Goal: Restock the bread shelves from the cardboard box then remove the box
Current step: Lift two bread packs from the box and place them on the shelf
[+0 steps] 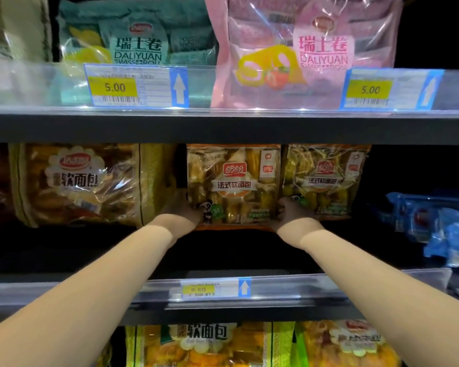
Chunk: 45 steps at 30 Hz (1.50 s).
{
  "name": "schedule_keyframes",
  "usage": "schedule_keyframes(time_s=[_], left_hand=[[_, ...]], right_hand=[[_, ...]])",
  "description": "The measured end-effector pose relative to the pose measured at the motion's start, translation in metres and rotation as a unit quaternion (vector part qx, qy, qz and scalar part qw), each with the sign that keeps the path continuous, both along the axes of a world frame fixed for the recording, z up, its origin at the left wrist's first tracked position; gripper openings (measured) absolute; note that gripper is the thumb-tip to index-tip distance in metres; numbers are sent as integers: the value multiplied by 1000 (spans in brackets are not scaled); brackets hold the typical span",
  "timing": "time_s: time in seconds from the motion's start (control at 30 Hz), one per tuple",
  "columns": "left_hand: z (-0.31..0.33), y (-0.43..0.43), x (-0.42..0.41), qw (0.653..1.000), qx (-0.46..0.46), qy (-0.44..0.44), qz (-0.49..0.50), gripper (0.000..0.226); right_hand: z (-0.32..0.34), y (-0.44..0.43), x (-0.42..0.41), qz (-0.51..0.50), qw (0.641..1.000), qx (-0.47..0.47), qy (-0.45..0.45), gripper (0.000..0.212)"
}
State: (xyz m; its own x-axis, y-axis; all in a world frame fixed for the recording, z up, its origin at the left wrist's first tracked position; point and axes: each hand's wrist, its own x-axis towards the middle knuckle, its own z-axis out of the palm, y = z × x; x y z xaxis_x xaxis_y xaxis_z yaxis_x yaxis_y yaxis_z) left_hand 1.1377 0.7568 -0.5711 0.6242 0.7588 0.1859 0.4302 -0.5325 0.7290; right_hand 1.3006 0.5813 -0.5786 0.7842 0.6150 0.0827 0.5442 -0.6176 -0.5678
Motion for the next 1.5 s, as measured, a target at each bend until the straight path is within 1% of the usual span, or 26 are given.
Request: schedule_keyframes(time_s=[0.07, 0.13, 0.27, 0.33, 0.47, 0.57, 0.73, 0.8, 0.83, 0.9, 0.97, 1.0, 1.07, 1.1, 1.13, 1.17, 1.2, 1.23, 1.3, 1.37, 1.4, 1.5], left_hand=[[-7, 3, 12, 999, -41, 4, 28, 70], [-8, 5, 18, 997, -62, 13, 39, 72], [-9, 8, 19, 998, -53, 24, 35, 63], [-11, 10, 17, 998, -51, 27, 30, 58], [-15, 12, 12, 998, -57, 10, 16, 55], [-12, 7, 6, 998, -59, 16, -12, 58], [-8, -2, -3, 998, -47, 33, -23, 59], [-1, -13, -9, 996, -43, 63, -48, 60], [3, -18, -11, 993, -42, 98, -58, 61], [14, -29, -14, 980, -17, 186, -64, 59], [29, -41, -15, 967, 63, 237, -69, 61], [36, -47, -16, 960, 99, 252, -69, 66], [50, -59, -25, 944, 180, 270, -57, 79], [57, -66, -32, 930, 218, 290, -55, 81], [64, -76, -41, 915, 243, 317, -57, 78], [70, -85, -50, 902, 251, 345, -62, 71], [77, -95, -59, 893, 244, 372, -67, 62], [85, -103, -68, 886, 234, 395, -69, 56], [106, -121, -88, 876, 242, 411, -72, 55], [127, -132, -110, 876, 264, 398, -73, 59], [138, -137, -122, 881, 257, 390, -75, 59], [179, -156, -166, 899, 195, 384, -84, 61]], right_hand=[[-2, 2, 1, 8, 1000, 6, 19, 50], [-4, 5, 2, 22, 999, 11, 36, 52], [-7, 3, 4, 36, 998, 23, 50, 51], [-7, 2, 2, 36, 998, 19, 57, 57], [-3, 1, -5, 34, 998, -10, 52, 58], [-1, -2, -9, 31, 998, -40, 42, 62], [7, -10, -24, 50, 993, -102, 25, 71], [15, -14, -32, 56, 990, -126, 20, 73], [18, -16, -36, 59, 988, -139, 12, 72], [26, -18, -43, 69, 984, -161, -15, 71], [36, -21, -54, 82, 979, -182, -52, 68], [41, -23, -61, 85, 975, -192, -75, 65], [54, -26, -76, 92, 952, -251, -153, 59], [60, -29, -85, 94, 934, -277, -204, 60], [68, -32, -95, 102, 913, -292, -265, 63], [74, -36, -103, 120, 899, -273, -320, 64], [81, -40, -111, 142, 894, -243, -347, 60], [89, -45, -120, 153, 894, -229, -354, 52], [107, -54, -139, 160, 902, -219, -336, 41], [132, -66, -160, 186, 914, -215, -291, 45], [148, -72, -172, 196, 920, -221, -259, 48], [197, -86, -211, 220, 930, -245, -166, 52]])
